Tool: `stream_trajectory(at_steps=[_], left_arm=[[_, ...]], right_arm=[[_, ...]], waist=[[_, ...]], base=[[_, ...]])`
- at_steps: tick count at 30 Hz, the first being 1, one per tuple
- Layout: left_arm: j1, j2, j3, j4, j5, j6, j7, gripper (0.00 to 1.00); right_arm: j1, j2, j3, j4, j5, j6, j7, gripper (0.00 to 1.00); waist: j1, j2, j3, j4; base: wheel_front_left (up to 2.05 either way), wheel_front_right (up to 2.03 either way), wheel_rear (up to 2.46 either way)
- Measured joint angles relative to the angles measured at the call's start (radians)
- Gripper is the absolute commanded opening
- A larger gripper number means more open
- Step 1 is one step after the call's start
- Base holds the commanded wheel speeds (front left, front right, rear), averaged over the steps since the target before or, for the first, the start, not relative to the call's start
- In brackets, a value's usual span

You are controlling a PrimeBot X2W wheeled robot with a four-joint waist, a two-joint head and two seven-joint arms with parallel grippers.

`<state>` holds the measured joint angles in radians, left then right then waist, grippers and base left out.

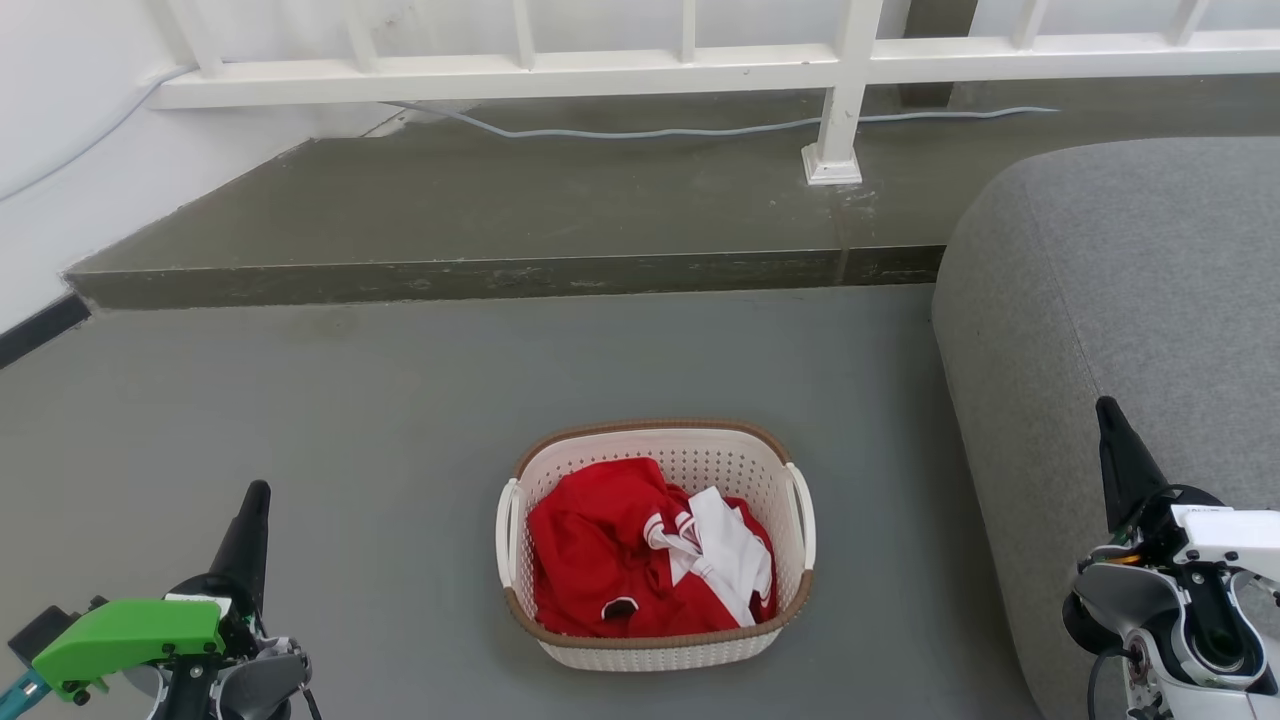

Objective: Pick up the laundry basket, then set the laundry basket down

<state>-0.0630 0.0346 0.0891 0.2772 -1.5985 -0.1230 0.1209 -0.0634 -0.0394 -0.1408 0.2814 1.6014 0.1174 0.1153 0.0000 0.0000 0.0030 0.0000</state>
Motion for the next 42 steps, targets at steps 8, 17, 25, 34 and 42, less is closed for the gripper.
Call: stream_trajectory(at_steps=[8, 17, 25, 34, 42], left_arm=[[0.000, 0.000, 0.000, 0.000, 0.000, 0.000, 0.000, 0.00], [0.000, 0.000, -0.001, 0.000, 0.000, 0.000, 0.000, 0.00], [0.000, 0.000, -0.001, 0.000, 0.000, 0.000, 0.000, 0.00], [0.000, 0.000, -0.001, -0.001, 0.000, 0.000, 0.000, 0.00], [0.000, 0.000, -0.001, -0.001, 0.000, 0.000, 0.000, 0.00]], right_arm=[[0.000, 0.000, 0.001, 0.000, 0.000, 0.000, 0.000, 0.00], [0.000, 0.000, 0.001, 0.000, 0.000, 0.000, 0.000, 0.00], [0.000, 0.000, 0.001, -0.001, 0.000, 0.000, 0.000, 0.00], [0.000, 0.000, 0.001, -0.001, 0.000, 0.000, 0.000, 0.00], [0.000, 0.000, 0.001, -0.001, 0.000, 0.000, 0.000, 0.00]], waist=[[0.0000, 0.0000, 0.000, 0.000], [0.0000, 0.0000, 0.000, 0.000], [0.0000, 0.0000, 0.000, 0.000], [0.0000, 0.0000, 0.000, 0.000], [0.0000, 0.0000, 0.000, 0.000]], base=[[0.00, 0.00, 0.00], [0.00, 0.00, 0.00], [0.00, 0.00, 0.00], [0.00, 0.00, 0.00], [0.00, 0.00, 0.00]])
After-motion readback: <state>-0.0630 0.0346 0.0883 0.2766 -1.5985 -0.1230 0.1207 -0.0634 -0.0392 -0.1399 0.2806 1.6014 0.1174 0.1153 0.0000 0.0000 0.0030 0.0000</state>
